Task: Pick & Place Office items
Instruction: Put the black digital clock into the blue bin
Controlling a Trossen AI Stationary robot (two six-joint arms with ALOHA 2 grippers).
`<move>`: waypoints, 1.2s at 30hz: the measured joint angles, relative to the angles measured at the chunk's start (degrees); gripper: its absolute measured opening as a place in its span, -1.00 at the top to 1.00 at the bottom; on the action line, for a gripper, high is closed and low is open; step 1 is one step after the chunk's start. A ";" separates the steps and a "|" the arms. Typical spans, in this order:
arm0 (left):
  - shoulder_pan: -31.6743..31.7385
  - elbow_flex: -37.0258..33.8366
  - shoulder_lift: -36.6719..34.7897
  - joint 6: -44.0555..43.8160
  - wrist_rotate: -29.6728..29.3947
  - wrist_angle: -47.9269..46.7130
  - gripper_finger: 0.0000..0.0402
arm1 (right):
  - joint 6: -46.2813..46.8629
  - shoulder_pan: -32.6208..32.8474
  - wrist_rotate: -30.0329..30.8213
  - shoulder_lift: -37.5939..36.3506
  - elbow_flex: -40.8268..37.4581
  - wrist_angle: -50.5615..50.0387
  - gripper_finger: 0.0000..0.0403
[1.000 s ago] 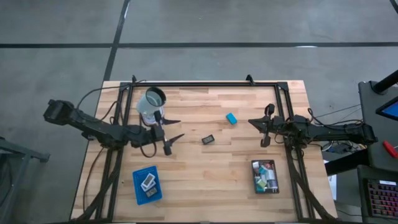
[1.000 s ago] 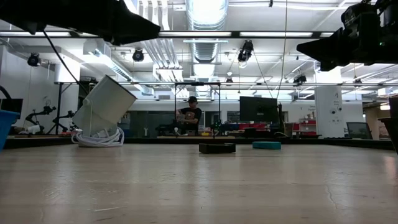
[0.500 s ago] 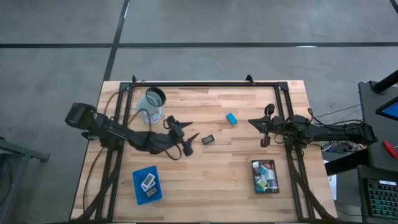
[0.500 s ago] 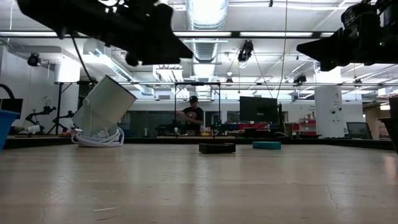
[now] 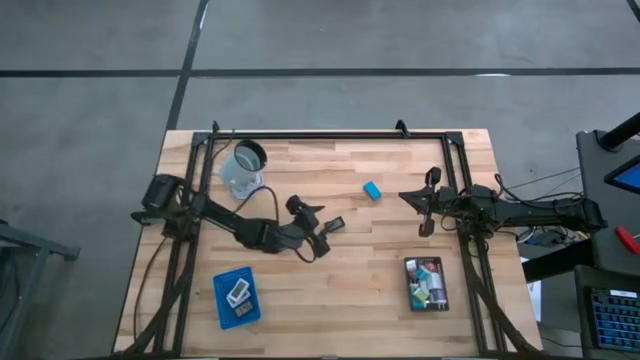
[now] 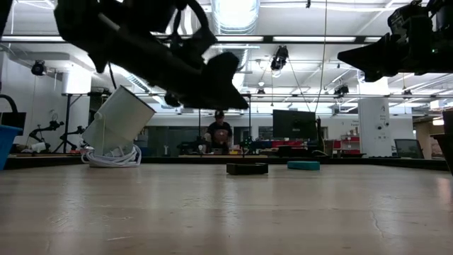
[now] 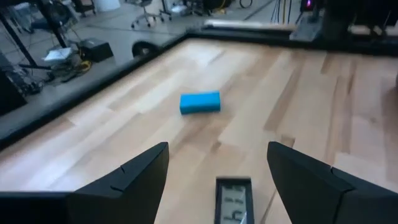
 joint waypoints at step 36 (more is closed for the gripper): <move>5.78 4.63 14.53 -10.23 16.09 -1.14 -0.38 | -0.01 0.00 0.00 0.00 0.02 -0.12 0.96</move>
